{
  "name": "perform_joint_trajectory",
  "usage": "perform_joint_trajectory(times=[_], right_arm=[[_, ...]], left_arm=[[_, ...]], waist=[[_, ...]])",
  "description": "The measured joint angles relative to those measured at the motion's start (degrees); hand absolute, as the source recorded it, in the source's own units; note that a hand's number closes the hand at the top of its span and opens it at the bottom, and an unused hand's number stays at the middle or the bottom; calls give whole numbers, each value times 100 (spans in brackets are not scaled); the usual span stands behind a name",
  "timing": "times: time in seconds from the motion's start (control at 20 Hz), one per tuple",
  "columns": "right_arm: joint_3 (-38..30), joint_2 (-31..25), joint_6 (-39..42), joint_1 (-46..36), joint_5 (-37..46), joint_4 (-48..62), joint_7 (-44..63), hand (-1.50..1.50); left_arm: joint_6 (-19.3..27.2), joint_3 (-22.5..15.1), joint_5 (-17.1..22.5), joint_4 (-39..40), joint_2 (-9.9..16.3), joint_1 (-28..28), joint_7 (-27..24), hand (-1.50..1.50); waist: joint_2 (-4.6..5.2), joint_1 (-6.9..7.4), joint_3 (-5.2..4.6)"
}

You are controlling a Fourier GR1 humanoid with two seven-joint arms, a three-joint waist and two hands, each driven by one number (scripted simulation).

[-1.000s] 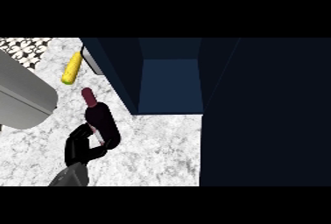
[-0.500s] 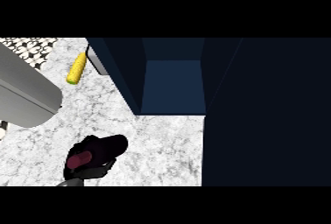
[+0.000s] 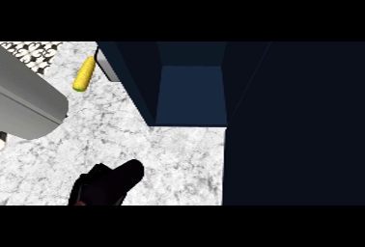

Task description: Pick up the wine, place it into the cabinet and close the cabinet

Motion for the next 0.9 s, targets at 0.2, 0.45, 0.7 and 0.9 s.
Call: perform_joint_trajectory(times=[0.2,0.45,0.7,0.9], right_arm=[[-8,-28,-80,-150,-29,-36,155,-150],[-98,-87,-17,-190,-135,58,138,-150],[-136,-42,77,-106,-141,206,-87,-150],[-68,-32,63,-158,-71,250,-46,-150]], left_arm=[[73,-331,178,-1383,-226,680,632,150],[278,-728,433,-3217,-399,1456,1612,150],[691,-1084,656,-4606,-478,1791,2498,150],[1350,-1412,623,-5280,-521,1612,2924,150]], waist=[[17,4,-16],[29,-9,-24],[38,-34,-29],[41,-48,-32]])
